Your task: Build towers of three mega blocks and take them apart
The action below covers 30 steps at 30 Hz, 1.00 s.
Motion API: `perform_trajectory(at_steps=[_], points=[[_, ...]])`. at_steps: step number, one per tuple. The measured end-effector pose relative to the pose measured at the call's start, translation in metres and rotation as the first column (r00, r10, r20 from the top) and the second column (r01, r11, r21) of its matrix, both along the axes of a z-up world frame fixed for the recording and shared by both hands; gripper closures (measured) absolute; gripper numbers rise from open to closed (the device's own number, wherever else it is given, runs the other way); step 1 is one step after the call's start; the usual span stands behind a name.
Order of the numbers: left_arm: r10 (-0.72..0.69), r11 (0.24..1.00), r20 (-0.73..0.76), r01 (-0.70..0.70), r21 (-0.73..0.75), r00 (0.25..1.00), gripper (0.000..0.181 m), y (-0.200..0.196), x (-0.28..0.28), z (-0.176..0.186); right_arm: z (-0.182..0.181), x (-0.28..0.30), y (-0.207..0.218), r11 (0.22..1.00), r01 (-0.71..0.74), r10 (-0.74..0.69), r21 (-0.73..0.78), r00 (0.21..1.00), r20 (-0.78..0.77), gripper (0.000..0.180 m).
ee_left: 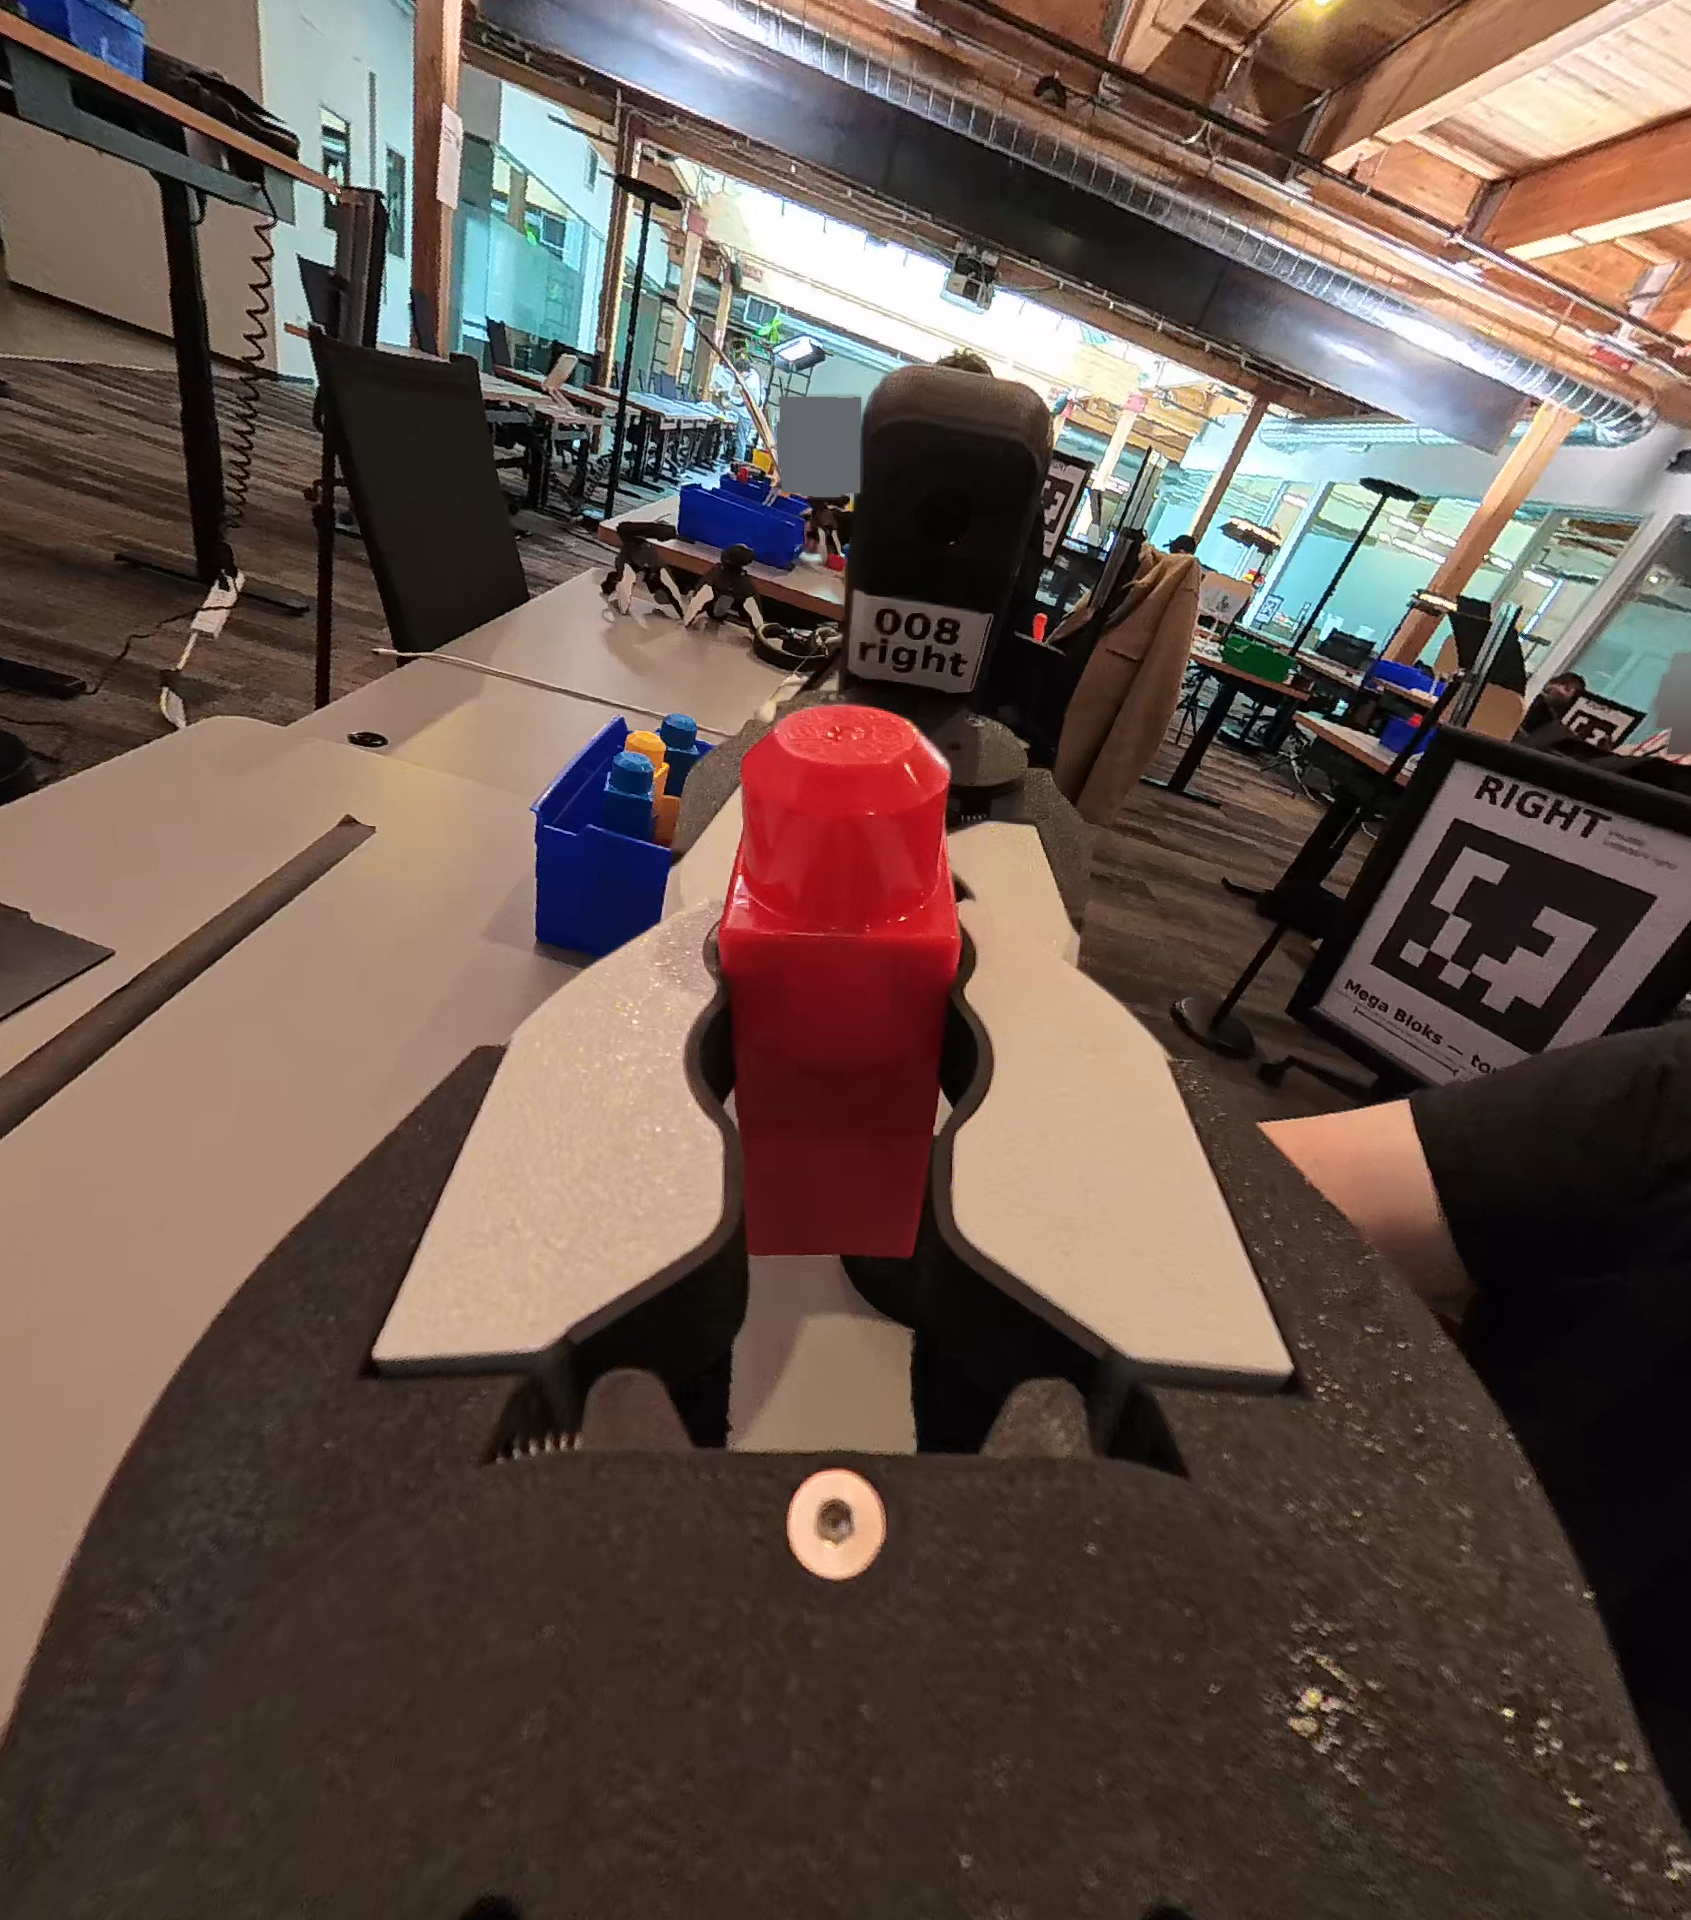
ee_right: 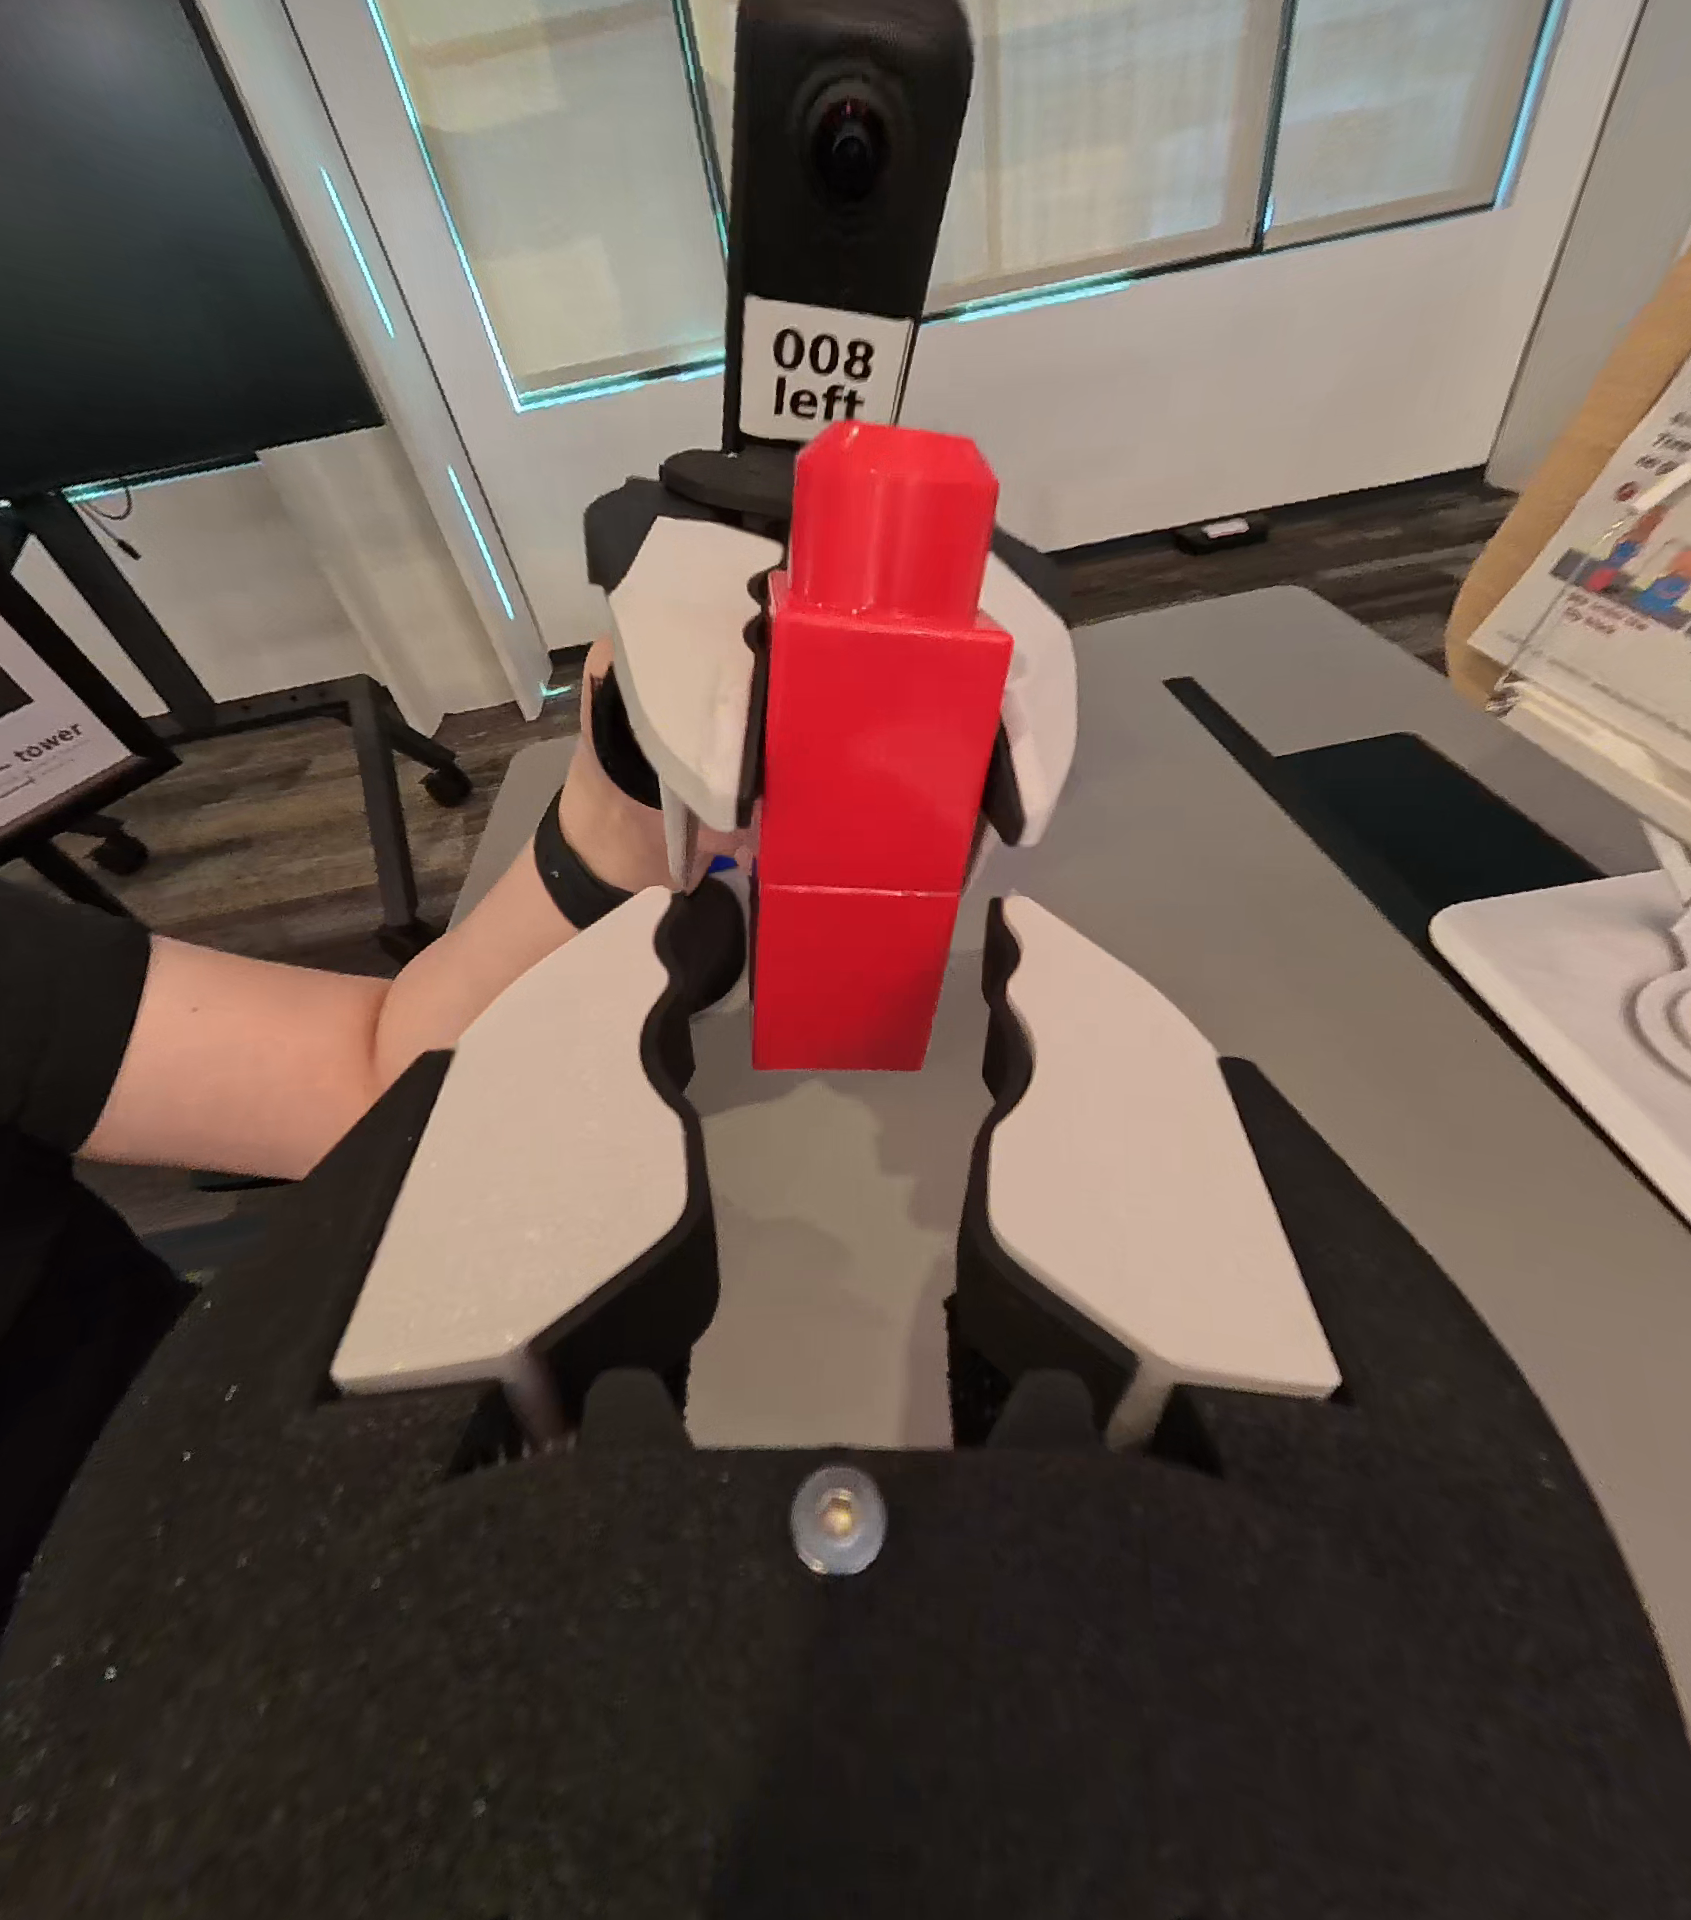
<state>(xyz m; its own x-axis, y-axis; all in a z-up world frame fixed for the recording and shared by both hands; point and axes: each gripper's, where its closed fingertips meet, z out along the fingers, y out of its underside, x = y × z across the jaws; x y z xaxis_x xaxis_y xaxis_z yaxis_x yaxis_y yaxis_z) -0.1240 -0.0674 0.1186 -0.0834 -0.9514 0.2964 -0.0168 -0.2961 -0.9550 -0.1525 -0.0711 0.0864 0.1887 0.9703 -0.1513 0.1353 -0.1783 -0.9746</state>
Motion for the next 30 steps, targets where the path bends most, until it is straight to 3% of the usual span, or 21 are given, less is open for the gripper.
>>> perform_trajectory(at_steps=[2, 3, 5, 6, 7, 9, 16, 22, 24, 30], points=[[-0.014, 1.000, -0.004, 0.014, 0.007, 1.000, 0.145, -0.003, 0.003, -0.001, -0.007, -0.005, 0.000, 1.000, -0.007, 0.008, -0.010, 0.999, 0.031, 0.130], [-0.014, 1.000, -0.007, 0.014, 0.011, 1.000, 0.144, -0.004, 0.004, -0.001, -0.008, -0.007, -0.002, 1.000, -0.024, 0.024, -0.006, 0.999, 0.035, 0.142], [-0.003, 1.000, -0.019, 0.004, 0.020, 1.000, 0.145, -0.004, 0.004, -0.002, -0.011, -0.010, -0.003, 0.998, -0.045, 0.047, -0.041, 0.998, 0.035, 0.143], [0.007, 1.000, -0.025, -0.007, 0.015, 1.000, 0.138, -0.003, 0.003, -0.002, -0.012, -0.011, -0.004, 0.997, -0.058, 0.059, -0.052, 0.998, 0.029, 0.144], [0.025, 1.000, -0.026, -0.025, 0.006, 0.999, 0.117, -0.001, 0.003, -0.001, -0.011, -0.012, -0.004, 0.996, -0.067, 0.068, -0.050, 0.998, 0.017, 0.144], [0.068, 0.998, -0.010, -0.068, 0.006, 0.998, 0.104, 0.004, -0.003, 0.004, -0.008, -0.012, -0.004, 0.995, -0.085, 0.083, -0.056, 0.996, -0.025, 0.144], [0.327, 0.944, 0.179, -0.329, -0.021, 0.928, 0.114, 0.013, -0.067, 0.050, 0.000, 0.015, 0.002, 0.994, -0.091, 0.085, -0.058, 0.991, -0.099, 0.144], [0.484, 0.869, -0.062, -0.488, -0.083, 0.873, 0.118, 0.031, -0.139, 0.024, 0.008, 0.046, 0.014, 0.996, -0.043, 0.028, -0.083, 0.985, -0.172, 0.144], [0.568, 0.813, -0.161, -0.580, -0.037, 0.807, 0.121, 0.041, -0.189, 0.013, 0.011, 0.053, 0.016, 0.997, -0.030, 0.015, -0.078, 0.983, -0.183, 0.144], [0.761, 0.590, -0.441, -0.790, 0.166, 0.476, 0.122, 0.067, -0.349, -0.048, 0.010, 0.061, 0.020, 0.996, -0.003, -0.013, -0.086, 0.983, -0.184, 0.143]])
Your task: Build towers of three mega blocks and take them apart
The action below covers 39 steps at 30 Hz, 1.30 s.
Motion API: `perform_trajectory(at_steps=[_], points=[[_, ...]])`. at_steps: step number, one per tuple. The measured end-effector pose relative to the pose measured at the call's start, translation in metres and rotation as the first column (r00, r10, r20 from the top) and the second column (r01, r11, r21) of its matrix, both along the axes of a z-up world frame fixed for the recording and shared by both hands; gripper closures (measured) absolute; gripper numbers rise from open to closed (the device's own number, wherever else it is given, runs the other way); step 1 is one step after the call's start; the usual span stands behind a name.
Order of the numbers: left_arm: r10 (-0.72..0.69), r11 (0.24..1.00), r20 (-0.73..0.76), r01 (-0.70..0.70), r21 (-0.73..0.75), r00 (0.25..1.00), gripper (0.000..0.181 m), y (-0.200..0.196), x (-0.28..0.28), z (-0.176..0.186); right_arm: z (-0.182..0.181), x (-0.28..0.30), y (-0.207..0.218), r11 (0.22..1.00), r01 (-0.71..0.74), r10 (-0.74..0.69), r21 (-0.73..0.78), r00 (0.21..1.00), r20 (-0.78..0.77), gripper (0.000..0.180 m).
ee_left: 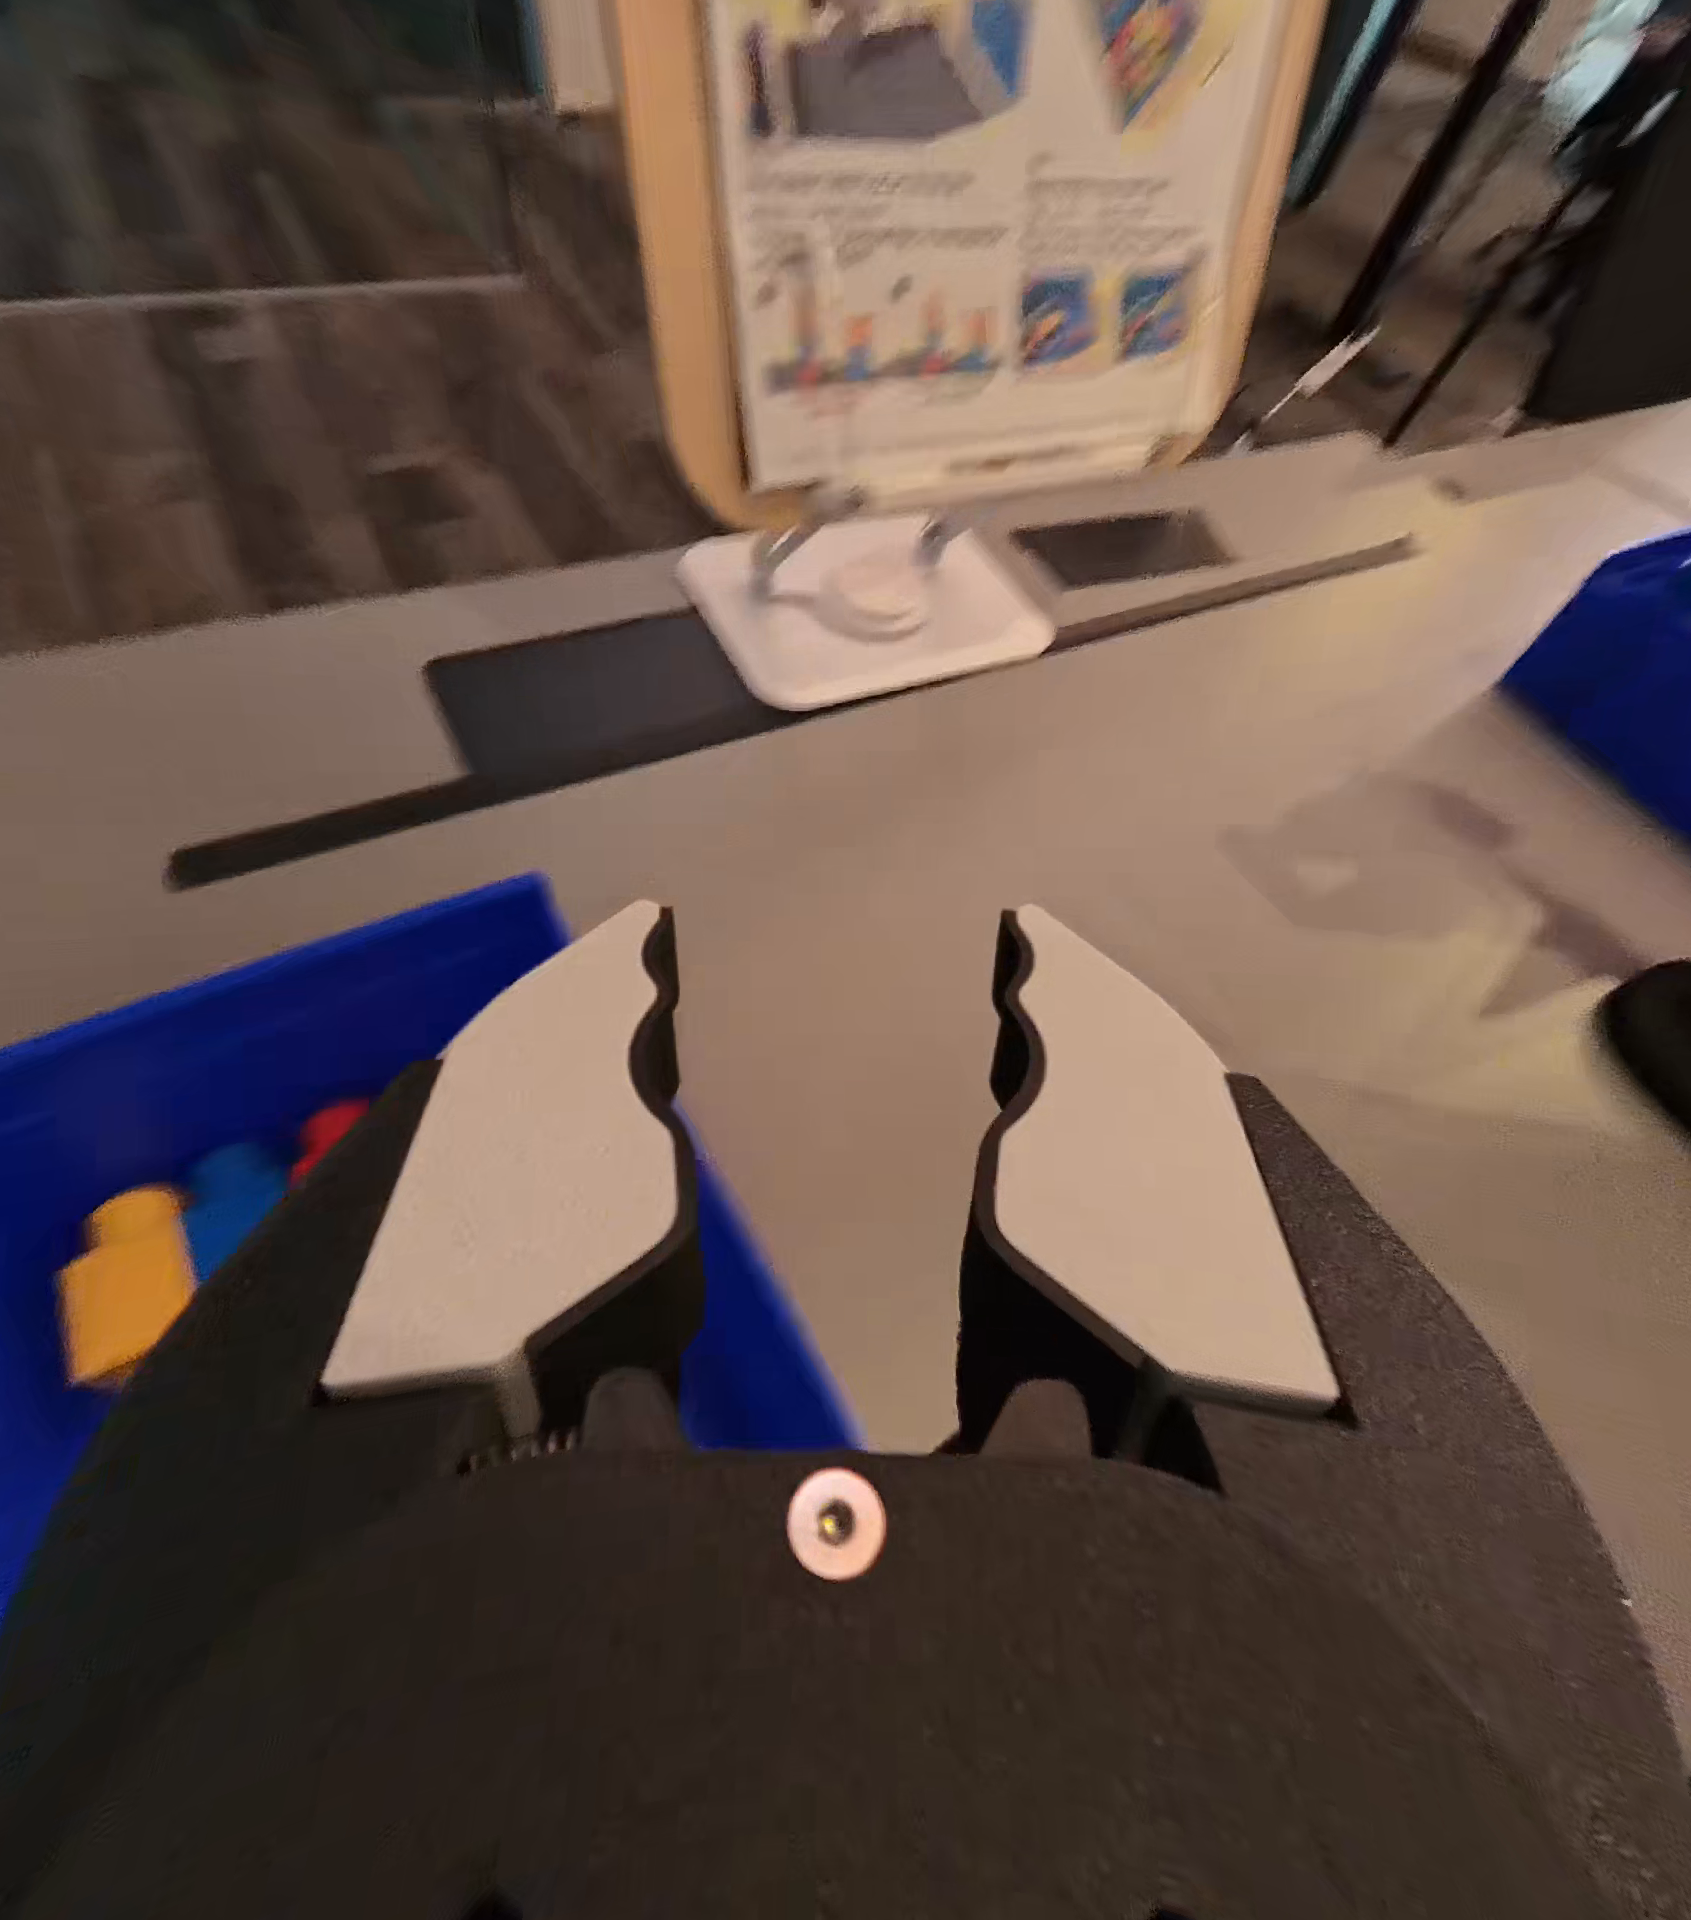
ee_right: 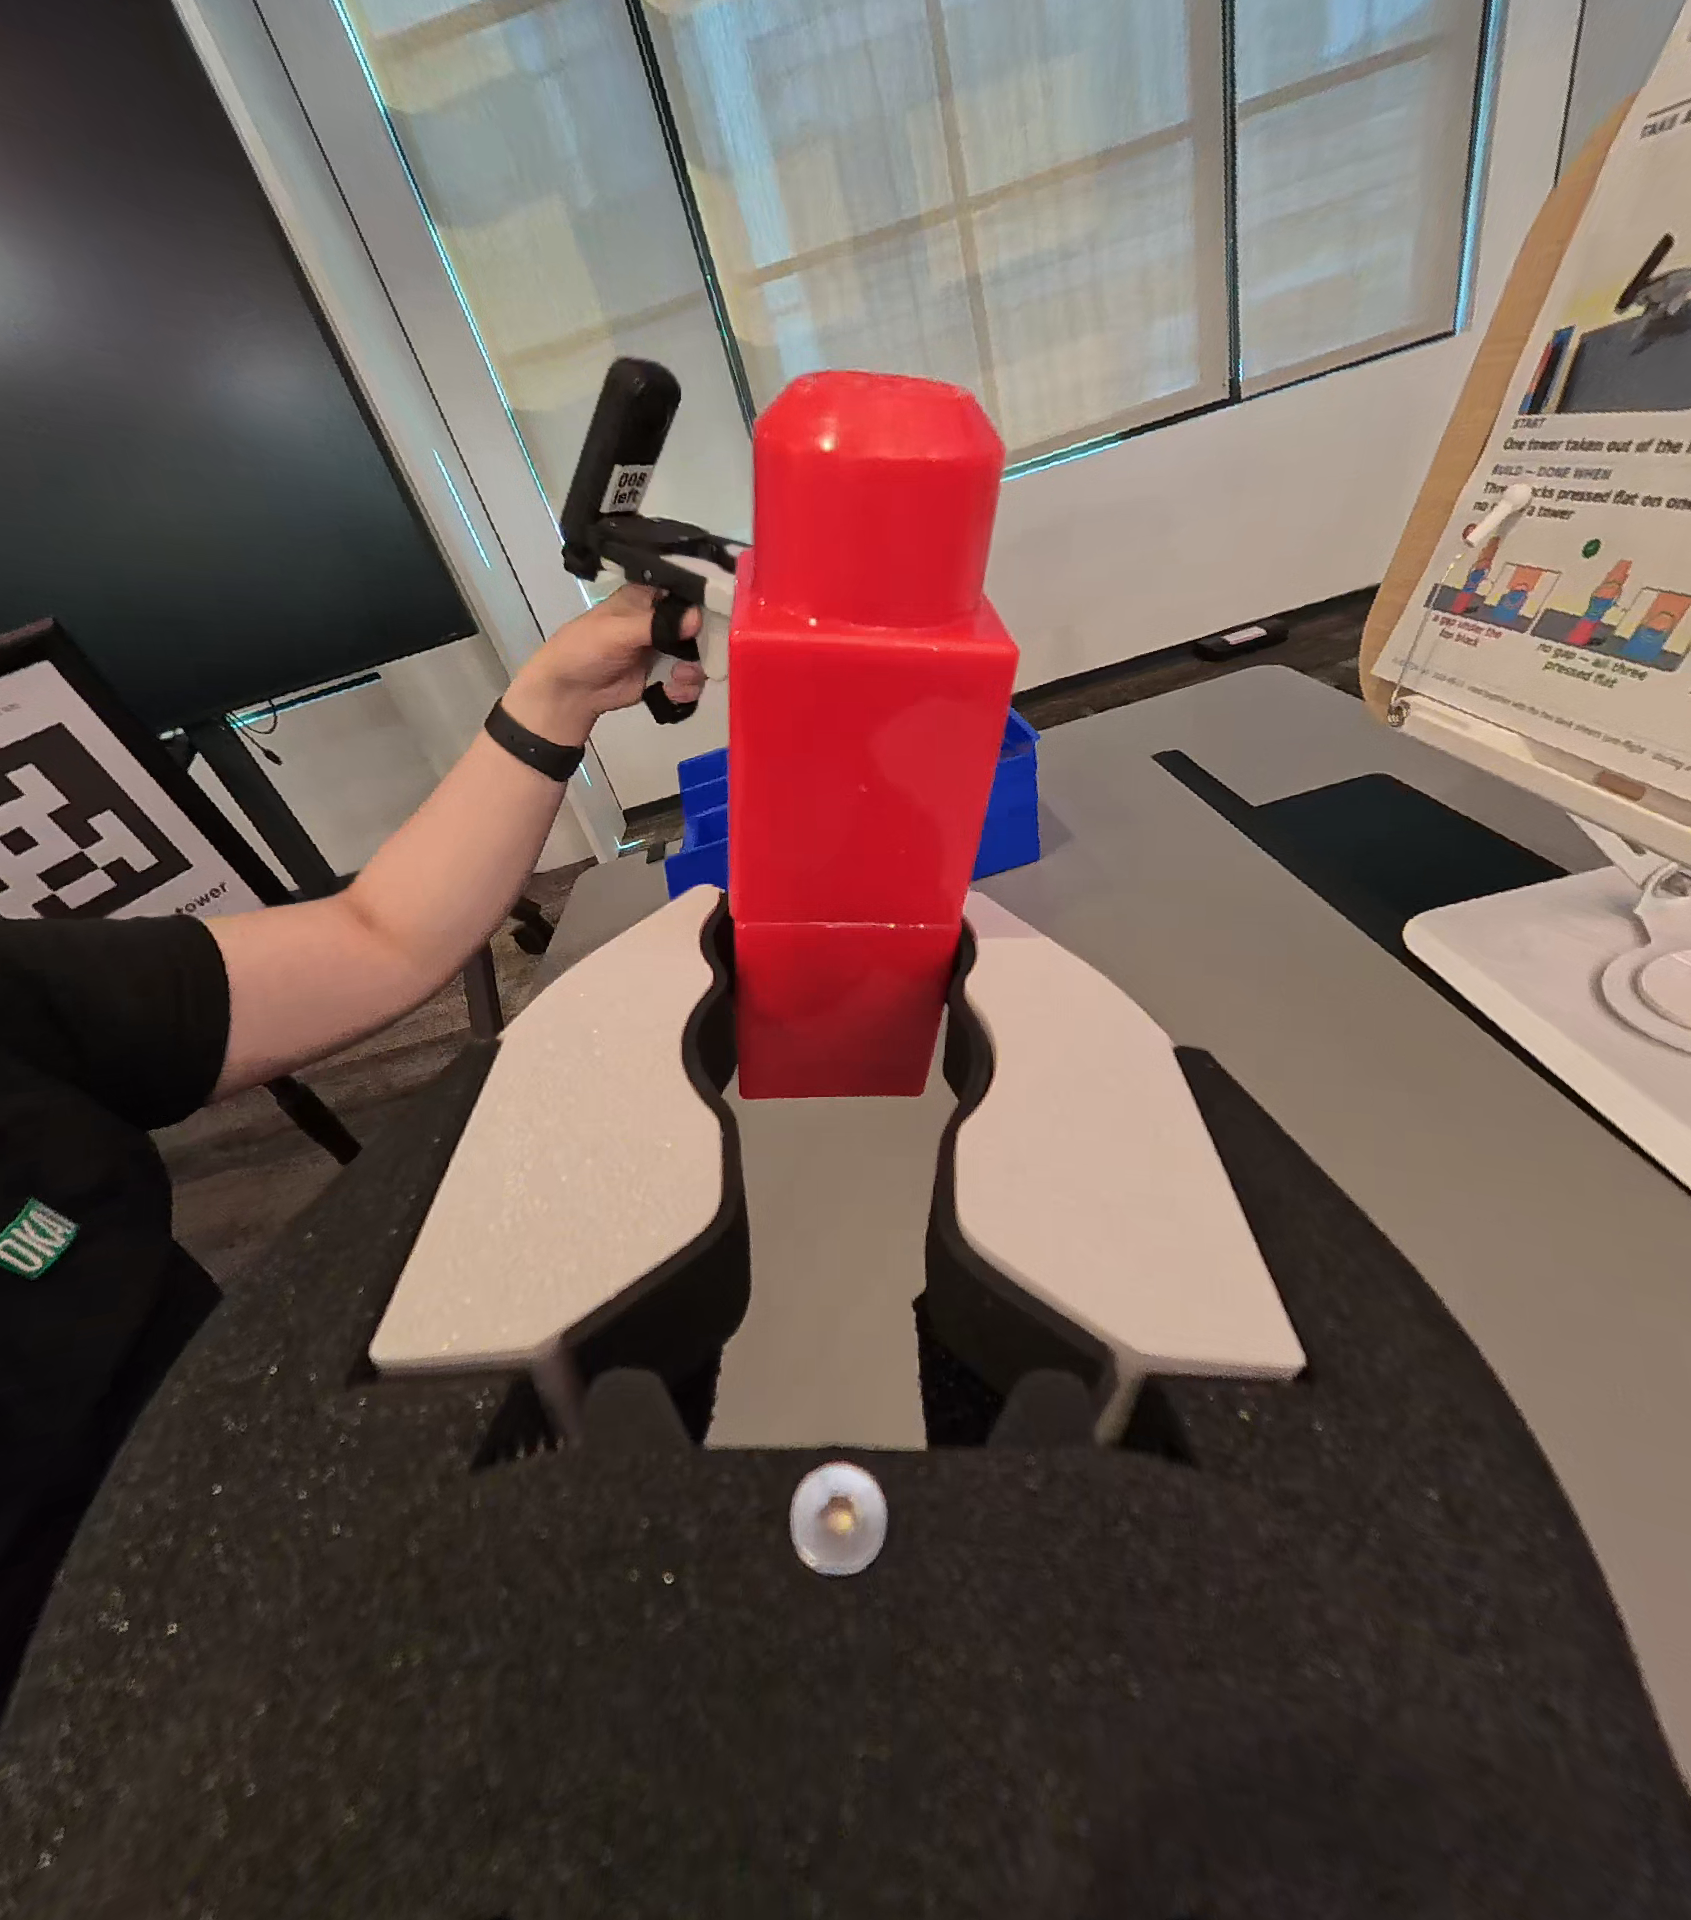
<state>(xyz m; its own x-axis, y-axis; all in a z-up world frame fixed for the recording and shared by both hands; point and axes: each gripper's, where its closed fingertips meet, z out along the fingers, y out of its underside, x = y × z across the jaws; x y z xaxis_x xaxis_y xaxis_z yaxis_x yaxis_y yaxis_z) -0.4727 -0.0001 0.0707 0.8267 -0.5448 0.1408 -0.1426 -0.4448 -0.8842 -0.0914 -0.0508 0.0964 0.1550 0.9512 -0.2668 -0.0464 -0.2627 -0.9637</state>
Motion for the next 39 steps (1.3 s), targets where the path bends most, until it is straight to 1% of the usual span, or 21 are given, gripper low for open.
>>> perform_trajectory(at_steps=[2, 6, 8, 11, 13, 17, 19, 23, 24, 25, 27, 31, 33, 35, 39], points=[[0.035, 0.997, -0.049, -0.039, -0.071, 0.998, 0.120, -0.001, -0.030, -0.027, -0.006, -0.002, 0.003, 1.000, 0.010, -0.010, -0.023, 1.000, 0.011, 0.143], [0.060, 0.986, -0.063, -0.069, -0.153, 0.996, 0.118, 0.007, -0.065, -0.068, -0.011, -0.007, 0.009, 0.998, 0.056, -0.054, -0.031, 0.997, 0.052, 0.143], [0.039, 0.987, -0.115, -0.056, -0.152, 0.993, 0.120, 0.014, -0.076, -0.085, -0.008, -0.013, 0.007, 0.998, 0.055, -0.053, -0.038, 0.998, 0.045, 0.143], [-0.028, 0.991, -0.208, -0.001, -0.135, 0.978, 0.112, 0.025, -0.084, -0.106, 0.000, -0.024, -0.001, 0.999, 0.028, -0.027, -0.042, 0.999, 0.019, 0.143], [-0.073, 0.993, -0.276, 0.044, -0.112, 0.958, 0.112, 0.034, -0.087, -0.116, 0.004, -0.032, -0.004, 0.999, 0.018, -0.017, -0.033, 1.000, 0.008, 0.143], [-0.179, 0.984, -0.451, 0.160, -0.080, 0.874, 0.108, 0.053, -0.090, -0.136, 0.008, -0.043, -0.003, 0.998, -0.034, 0.033, -0.048, 0.999, -0.024, 0.143], [-0.245, 0.967, -0.508, 0.243, -0.071, 0.826, 0.112, 0.058, -0.085, -0.145, 0.007, -0.044, 0.005, 0.998, -0.025, 0.023, -0.056, 0.999, -0.029, 0.143], [-0.327, 0.938, -0.607, 0.326, -0.117, 0.725, 0.109, 0.067, -0.080, -0.167, 0.014, -0.047, 0.009, 0.993, -0.079, 0.068, -0.084, 0.989, -0.129, 0.143], [-0.339, 0.934, -0.617, 0.332, -0.132, 0.710, 0.107, 0.068, -0.079, -0.172, 0.014, -0.046, 0.009, 0.992, -0.087, 0.074, -0.088, 0.988, -0.136, 0.143], [-0.348, 0.932, -0.624, 0.332, -0.147, 0.700, 0.109, 0.069, -0.080, -0.177, 0.011, -0.045, 0.010, 0.993, -0.080, 0.068, -0.091, 0.990, -0.125, 0.143], [-0.353, 0.930, -0.632, 0.329, -0.161, 0.690, 0.110, 0.074, -0.081, -0.186, 0.003, -0.041, 0.014, 0.995, -0.043, 0.036, -0.089, 0.996, -0.078, 0.143], [-0.358, 0.931, -0.611, 0.318, -0.178, 0.706, 0.113, 0.080, -0.080, -0.195, -0.003, -0.036, 0.013, 0.995, -0.045, 0.039, -0.093, 0.997, -0.061, 0.144], [-0.362, 0.931, -0.604, 0.313, -0.190, 0.710, 0.120, 0.080, -0.079, -0.196, -0.001, -0.034, 0.012, 0.995, -0.048, 0.042, -0.089, 0.997, -0.065, 0.144], [-0.353, 0.935, -0.606, 0.293, -0.200, 0.713, 0.117, 0.082, -0.081, -0.199, 0.000, -0.032, 0.011, 0.995, -0.052, 0.046, -0.084, 0.996, -0.070, 0.144], [-0.357, 0.934, -0.593, 0.262, -0.244, 0.722, 0.119, 0.082, -0.084, -0.207, 0.003, -0.028, 0.010, 0.996, -0.056, 0.051, -0.076, 0.996, -0.069, 0.144]])
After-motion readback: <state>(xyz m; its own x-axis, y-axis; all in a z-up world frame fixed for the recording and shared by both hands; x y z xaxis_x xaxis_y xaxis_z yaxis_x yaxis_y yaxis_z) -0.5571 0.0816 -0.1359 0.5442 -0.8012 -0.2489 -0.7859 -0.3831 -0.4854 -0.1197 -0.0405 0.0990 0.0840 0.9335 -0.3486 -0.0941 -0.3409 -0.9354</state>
